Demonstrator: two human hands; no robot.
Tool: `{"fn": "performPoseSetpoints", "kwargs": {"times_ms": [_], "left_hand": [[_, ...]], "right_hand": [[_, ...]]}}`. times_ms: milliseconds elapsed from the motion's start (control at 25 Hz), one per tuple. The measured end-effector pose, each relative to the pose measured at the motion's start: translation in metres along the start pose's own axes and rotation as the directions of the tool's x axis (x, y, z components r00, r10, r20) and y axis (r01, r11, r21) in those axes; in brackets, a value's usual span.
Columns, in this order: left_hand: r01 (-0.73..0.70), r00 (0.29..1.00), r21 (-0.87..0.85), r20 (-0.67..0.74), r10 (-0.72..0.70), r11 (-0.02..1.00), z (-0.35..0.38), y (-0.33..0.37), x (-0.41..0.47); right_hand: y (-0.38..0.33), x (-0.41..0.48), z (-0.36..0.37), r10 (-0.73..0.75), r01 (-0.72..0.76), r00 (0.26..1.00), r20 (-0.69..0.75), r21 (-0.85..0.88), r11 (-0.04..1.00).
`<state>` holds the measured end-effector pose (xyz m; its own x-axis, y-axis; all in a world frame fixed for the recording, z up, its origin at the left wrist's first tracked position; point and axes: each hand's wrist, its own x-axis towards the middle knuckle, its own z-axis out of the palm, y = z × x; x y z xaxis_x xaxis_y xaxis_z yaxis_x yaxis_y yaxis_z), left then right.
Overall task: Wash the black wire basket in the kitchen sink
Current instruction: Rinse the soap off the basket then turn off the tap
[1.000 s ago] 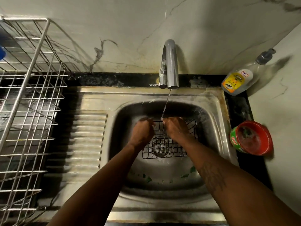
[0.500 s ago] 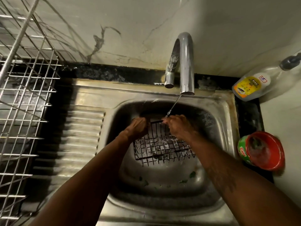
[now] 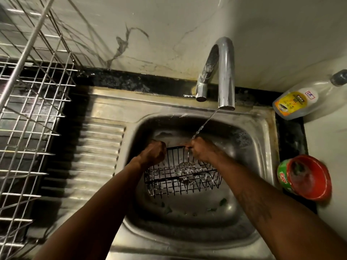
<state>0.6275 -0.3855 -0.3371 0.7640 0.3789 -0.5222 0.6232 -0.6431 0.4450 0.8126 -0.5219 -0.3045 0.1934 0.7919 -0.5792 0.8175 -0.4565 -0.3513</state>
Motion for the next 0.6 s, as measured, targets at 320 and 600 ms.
{"fn": "performPoseSetpoints", "kwargs": {"times_ms": [320,600], "left_hand": [[-0.218,0.972,-0.066,-0.103,0.211,0.974,-0.008,0.027,-0.005],[-0.058,0.991,-0.145,-0.125,0.04,0.988,-0.006,0.064,0.027]], "right_hand": [[-0.002,0.009,-0.002,0.037,-0.02,0.994,-0.104,0.155,0.988],[-0.002,-0.012,-0.021,0.042,0.057,0.94,-0.338,0.279,0.959]]}}
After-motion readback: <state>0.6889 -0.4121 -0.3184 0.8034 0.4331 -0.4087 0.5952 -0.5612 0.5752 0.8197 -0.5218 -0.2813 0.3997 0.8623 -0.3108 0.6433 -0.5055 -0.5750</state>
